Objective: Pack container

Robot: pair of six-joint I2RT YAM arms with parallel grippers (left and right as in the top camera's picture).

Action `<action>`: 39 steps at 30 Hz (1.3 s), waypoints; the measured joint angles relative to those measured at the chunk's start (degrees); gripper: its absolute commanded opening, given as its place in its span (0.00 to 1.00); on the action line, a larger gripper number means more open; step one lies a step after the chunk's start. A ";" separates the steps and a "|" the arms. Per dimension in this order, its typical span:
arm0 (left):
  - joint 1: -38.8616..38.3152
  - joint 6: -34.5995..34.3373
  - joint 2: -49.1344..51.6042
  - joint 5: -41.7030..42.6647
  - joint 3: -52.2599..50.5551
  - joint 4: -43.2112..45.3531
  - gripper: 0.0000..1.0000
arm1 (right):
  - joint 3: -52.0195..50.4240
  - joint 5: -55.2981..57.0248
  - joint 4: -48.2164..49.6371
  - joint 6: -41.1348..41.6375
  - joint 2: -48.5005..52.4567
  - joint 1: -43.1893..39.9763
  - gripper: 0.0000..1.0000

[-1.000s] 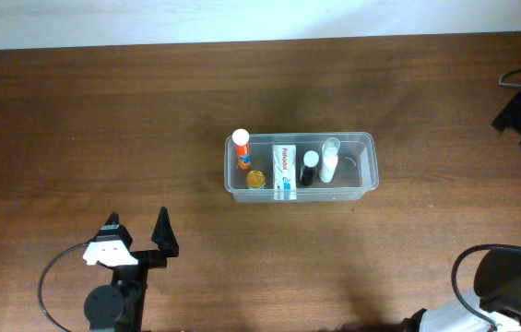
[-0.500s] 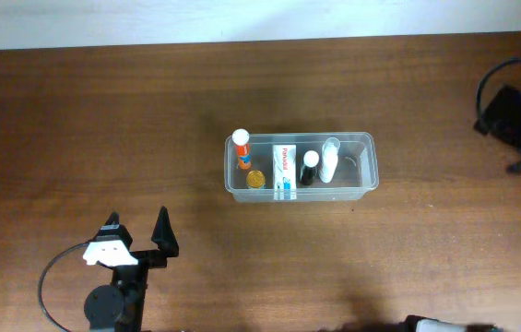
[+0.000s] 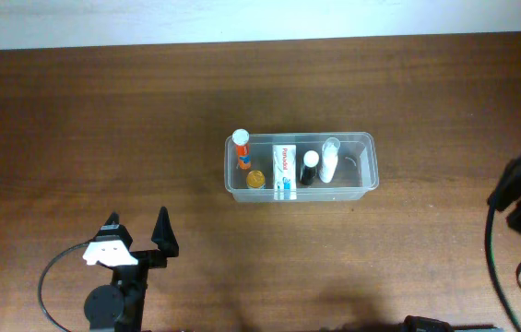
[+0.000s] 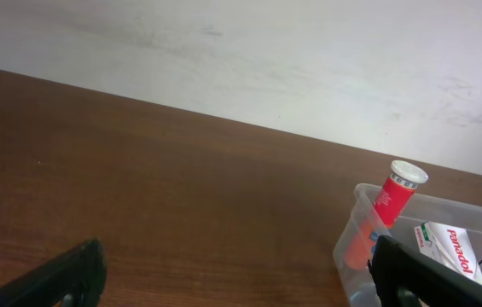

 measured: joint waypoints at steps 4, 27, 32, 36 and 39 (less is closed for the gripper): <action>0.00 0.00 0.00 0.00 0.00 -0.02 0.99 | -10.43 -2.27 9.73 0.02 -7.41 0.00 0.98; 0.00 0.15 0.00 0.00 0.02 -0.07 1.00 | -86.55 -18.75 83.38 0.00 -50.56 7.52 0.98; 0.00 0.15 0.00 0.00 0.02 -0.07 0.99 | -92.04 -19.39 87.80 0.02 -55.78 8.44 0.98; 0.00 0.17 0.00 0.00 0.02 -0.07 0.99 | -94.25 -19.15 88.94 -0.02 -57.68 10.08 0.98; 0.00 0.17 0.00 0.00 0.02 -0.07 0.99 | -94.84 -18.62 89.09 -0.02 -57.68 10.67 0.98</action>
